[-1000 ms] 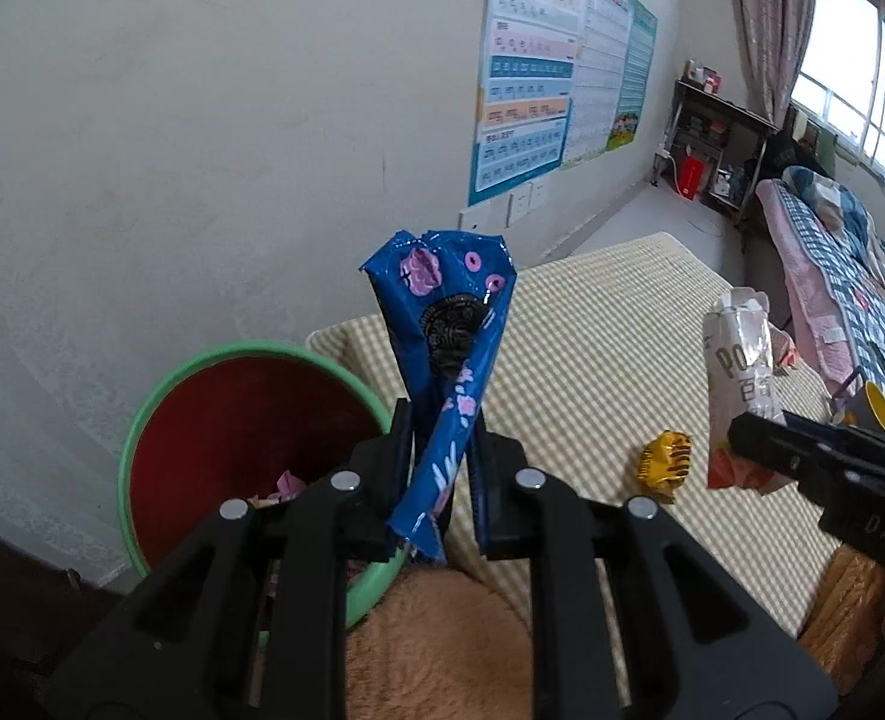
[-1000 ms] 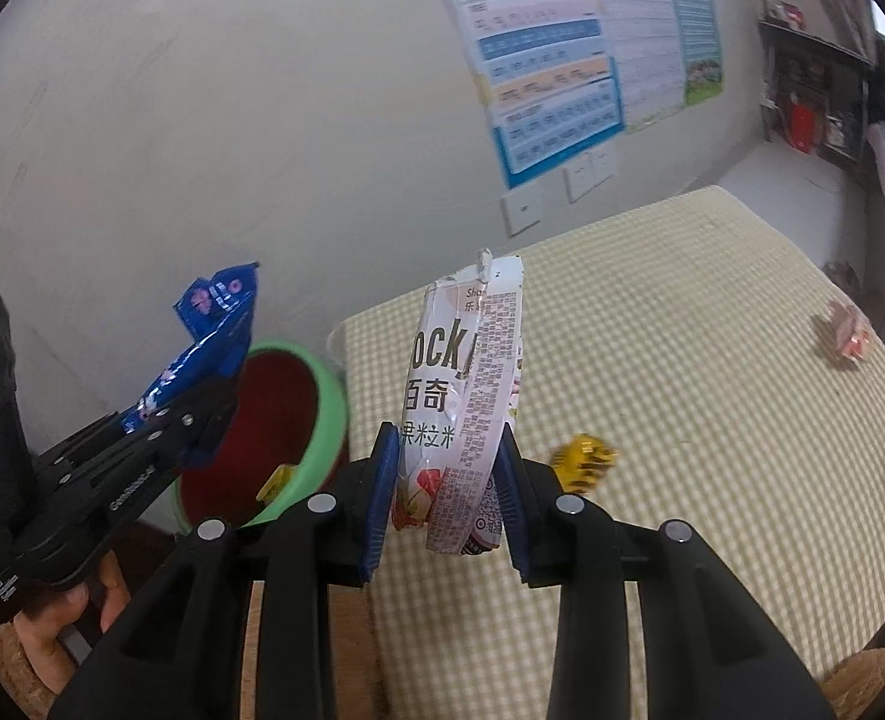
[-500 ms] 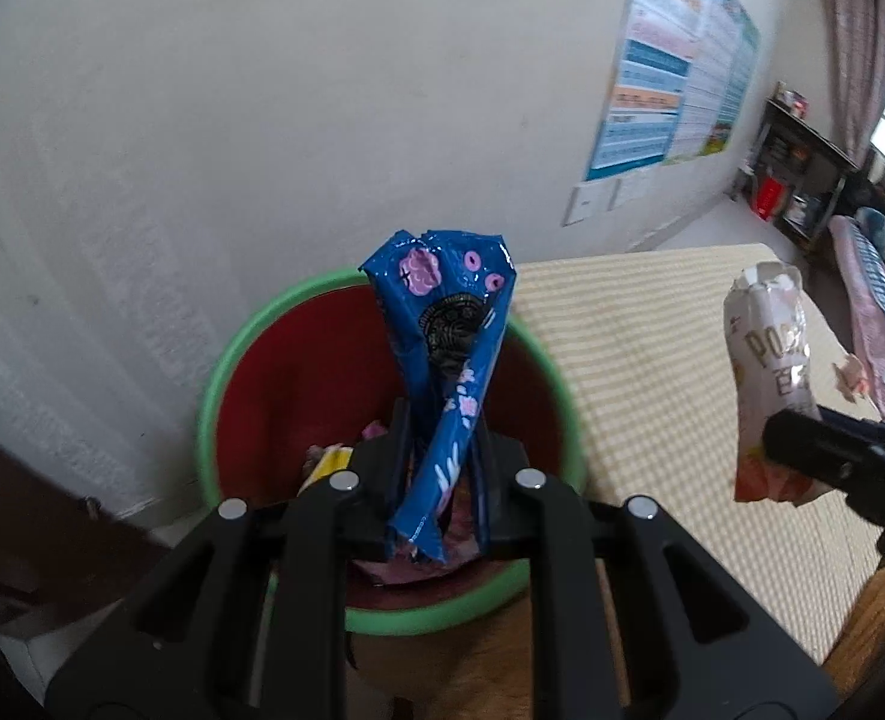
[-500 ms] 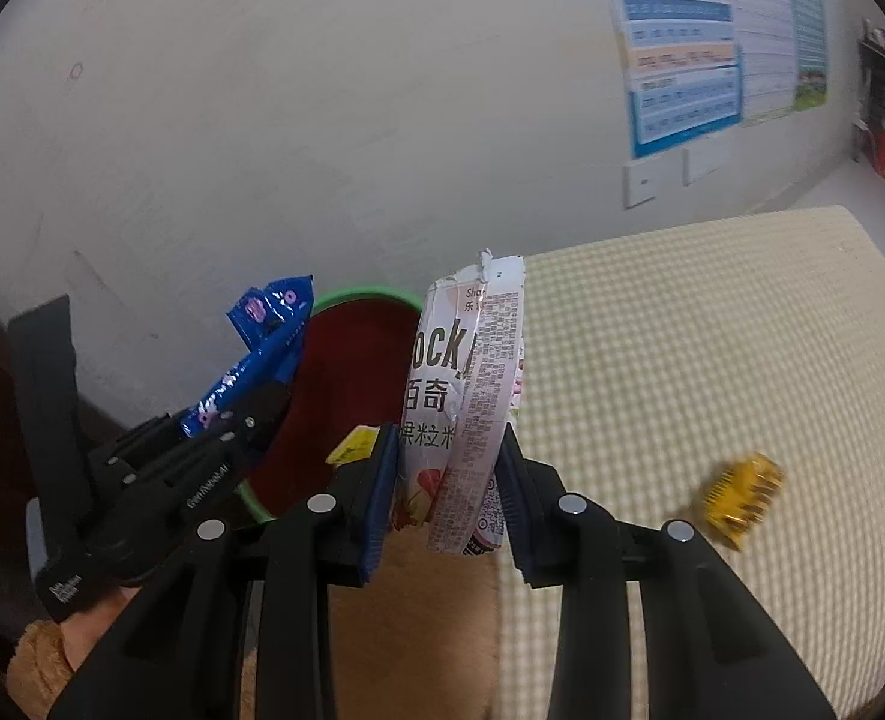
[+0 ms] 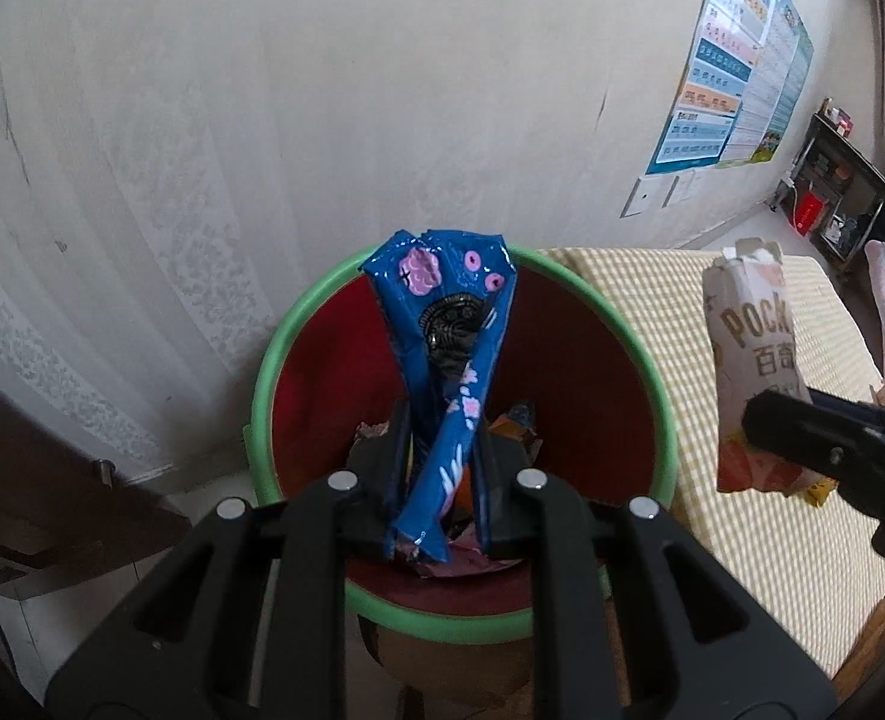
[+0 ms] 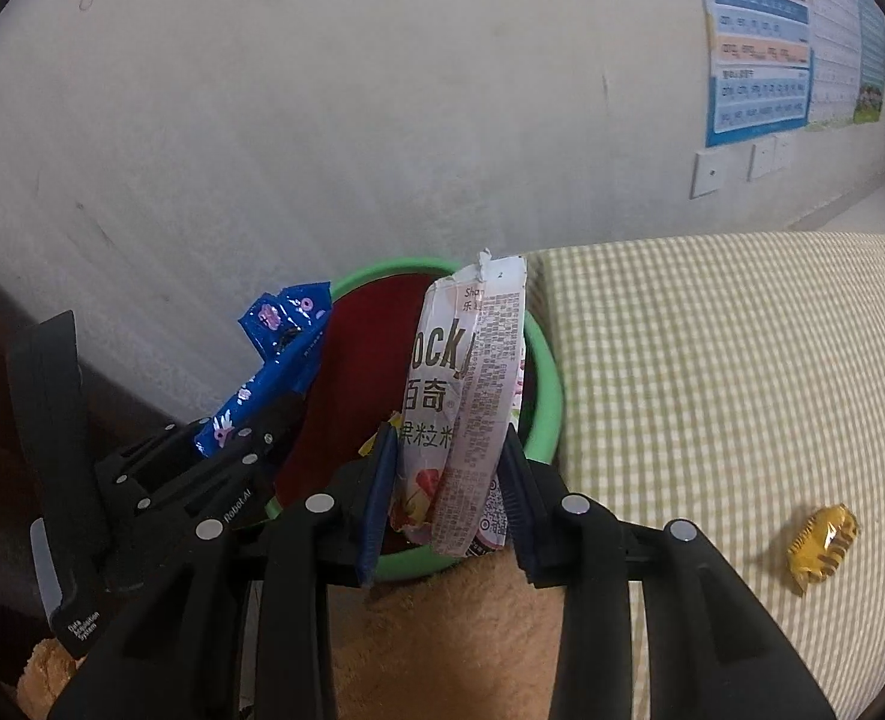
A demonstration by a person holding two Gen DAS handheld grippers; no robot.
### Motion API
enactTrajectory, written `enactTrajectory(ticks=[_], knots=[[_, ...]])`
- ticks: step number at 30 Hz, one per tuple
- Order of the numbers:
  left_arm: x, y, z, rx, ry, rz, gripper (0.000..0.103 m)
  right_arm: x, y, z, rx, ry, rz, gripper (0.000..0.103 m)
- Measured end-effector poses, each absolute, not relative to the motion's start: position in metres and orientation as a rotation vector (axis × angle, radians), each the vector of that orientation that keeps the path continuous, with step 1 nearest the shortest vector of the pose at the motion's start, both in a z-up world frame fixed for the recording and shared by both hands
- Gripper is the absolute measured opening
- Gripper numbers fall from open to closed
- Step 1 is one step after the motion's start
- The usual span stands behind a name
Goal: Collect trash
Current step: 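Release the Oreo wrapper into the bin with the left tool while the right tool releases the Pocky box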
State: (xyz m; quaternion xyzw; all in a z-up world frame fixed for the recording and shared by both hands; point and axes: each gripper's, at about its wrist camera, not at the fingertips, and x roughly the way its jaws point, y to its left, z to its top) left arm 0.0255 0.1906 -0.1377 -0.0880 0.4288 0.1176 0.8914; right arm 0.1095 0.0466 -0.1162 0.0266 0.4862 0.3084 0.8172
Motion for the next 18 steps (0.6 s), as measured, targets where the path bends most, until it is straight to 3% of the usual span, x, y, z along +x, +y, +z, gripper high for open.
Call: enactTrajectory(ticks=[8, 10, 11, 12, 14, 18], knots=[[0.029, 0.199, -0.145, -0.201, 0.909, 0.260, 0.017, 0.117, 0.067, -0.124, 0.022, 1.046, 0.669, 0.035], [0.029, 0.201, -0.147, -0.205, 0.913, 0.265, 0.018, 0.117, 0.070, -0.123, 0.024, 1.042, 0.674, 0.044], [0.030, 0.201, -0.147, -0.206, 0.914, 0.270, 0.023, 0.115, 0.070, -0.122, 0.026, 1.036, 0.676, 0.054], [0.030, 0.202, -0.148, -0.207, 0.916, 0.270, 0.037, 0.115, 0.071, -0.121, 0.028, 1.025, 0.676, 0.059], [0.030, 0.201, -0.148, -0.204, 0.913, 0.273, 0.051, 0.114, 0.069, -0.120, 0.028, 1.010, 0.674, 0.059], [0.031, 0.196, -0.148, -0.190, 0.913, 0.257, 0.055, 0.115, 0.050, -0.123, 0.065, 1.009, 0.645, 0.060]])
